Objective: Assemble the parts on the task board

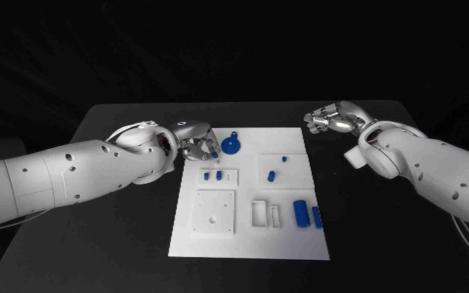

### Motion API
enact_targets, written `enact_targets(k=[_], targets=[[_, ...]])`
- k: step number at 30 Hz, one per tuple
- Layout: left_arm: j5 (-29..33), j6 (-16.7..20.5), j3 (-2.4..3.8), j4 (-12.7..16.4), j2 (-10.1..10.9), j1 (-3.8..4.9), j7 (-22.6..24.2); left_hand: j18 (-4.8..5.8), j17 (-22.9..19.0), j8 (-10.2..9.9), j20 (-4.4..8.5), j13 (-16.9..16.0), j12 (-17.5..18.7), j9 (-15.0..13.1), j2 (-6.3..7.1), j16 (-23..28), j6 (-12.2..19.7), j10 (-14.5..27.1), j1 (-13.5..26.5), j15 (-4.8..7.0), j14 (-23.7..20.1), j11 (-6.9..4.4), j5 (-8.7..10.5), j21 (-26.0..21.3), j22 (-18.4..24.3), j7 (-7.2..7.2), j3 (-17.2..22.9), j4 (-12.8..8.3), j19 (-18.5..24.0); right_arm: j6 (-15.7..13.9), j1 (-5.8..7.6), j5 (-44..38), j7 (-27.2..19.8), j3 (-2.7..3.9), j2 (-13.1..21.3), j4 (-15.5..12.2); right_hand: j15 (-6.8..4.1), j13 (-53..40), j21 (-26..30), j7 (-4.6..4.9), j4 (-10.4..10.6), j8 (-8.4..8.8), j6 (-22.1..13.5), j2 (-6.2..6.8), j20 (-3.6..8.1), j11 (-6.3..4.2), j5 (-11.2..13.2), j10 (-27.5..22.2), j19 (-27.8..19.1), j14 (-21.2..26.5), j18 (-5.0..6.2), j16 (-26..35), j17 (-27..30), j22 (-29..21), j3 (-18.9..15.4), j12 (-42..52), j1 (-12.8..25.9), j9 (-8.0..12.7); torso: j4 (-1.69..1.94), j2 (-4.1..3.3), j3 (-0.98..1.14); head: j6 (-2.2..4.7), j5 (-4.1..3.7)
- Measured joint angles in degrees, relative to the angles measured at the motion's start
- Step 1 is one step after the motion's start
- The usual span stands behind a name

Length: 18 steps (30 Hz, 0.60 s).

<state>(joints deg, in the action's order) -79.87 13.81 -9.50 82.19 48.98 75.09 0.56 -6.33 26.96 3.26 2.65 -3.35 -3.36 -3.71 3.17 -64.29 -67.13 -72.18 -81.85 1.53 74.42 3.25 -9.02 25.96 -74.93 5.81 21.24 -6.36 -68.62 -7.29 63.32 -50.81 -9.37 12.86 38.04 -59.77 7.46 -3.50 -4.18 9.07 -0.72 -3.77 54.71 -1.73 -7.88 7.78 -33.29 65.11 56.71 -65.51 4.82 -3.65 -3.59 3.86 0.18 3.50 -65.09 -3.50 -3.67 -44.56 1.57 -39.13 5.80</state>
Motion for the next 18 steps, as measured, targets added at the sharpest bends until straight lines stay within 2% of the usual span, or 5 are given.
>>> enact_targets(k=[10,18], targets=[[-0.3,-0.1,-0.08,-0.2,0.4,-0.67,0.3,0.07,0.0,0.0,0.00,0.0,0.0,0.1,0.00,0.0,-0.1,0.0,0.0,0.20,0.2,0.00,0.00,0.0,0.0,0.12,0.0,0.0,0.0,-0.2,-0.11,0.0,-0.3,0.00,0.1,0.0,0.00,0.0,0.0,0.00,-0.1,0.00,0.0,0.00,0.00,0.00,0.0,0.0,0.0,0.0,0.00,0.0,0.0,0.0,0.4,0.0,0.0,0.0,0.03,0.01,0.05,-0.12,-0.35],[-0.5,-0.1,-0.20,-0.5,0.3,-1.53,0.4,0.12,0.0,0.0,-0.01,0.0,0.0,0.0,0.00,0.3,-0.1,0.0,0.0,0.20,0.2,0.00,0.00,0.0,0.0,0.12,0.0,0.0,0.0,-0.2,-0.16,0.1,-0.4,0.00,0.1,0.0,0.00,0.0,0.0,-0.01,-0.1,0.00,0.0,0.00,0.00,0.00,0.0,0.0,0.0,0.0,0.00,0.0,0.0,0.0,0.4,0.0,0.0,0.0,0.01,0.01,0.04,-0.05,-0.56]])
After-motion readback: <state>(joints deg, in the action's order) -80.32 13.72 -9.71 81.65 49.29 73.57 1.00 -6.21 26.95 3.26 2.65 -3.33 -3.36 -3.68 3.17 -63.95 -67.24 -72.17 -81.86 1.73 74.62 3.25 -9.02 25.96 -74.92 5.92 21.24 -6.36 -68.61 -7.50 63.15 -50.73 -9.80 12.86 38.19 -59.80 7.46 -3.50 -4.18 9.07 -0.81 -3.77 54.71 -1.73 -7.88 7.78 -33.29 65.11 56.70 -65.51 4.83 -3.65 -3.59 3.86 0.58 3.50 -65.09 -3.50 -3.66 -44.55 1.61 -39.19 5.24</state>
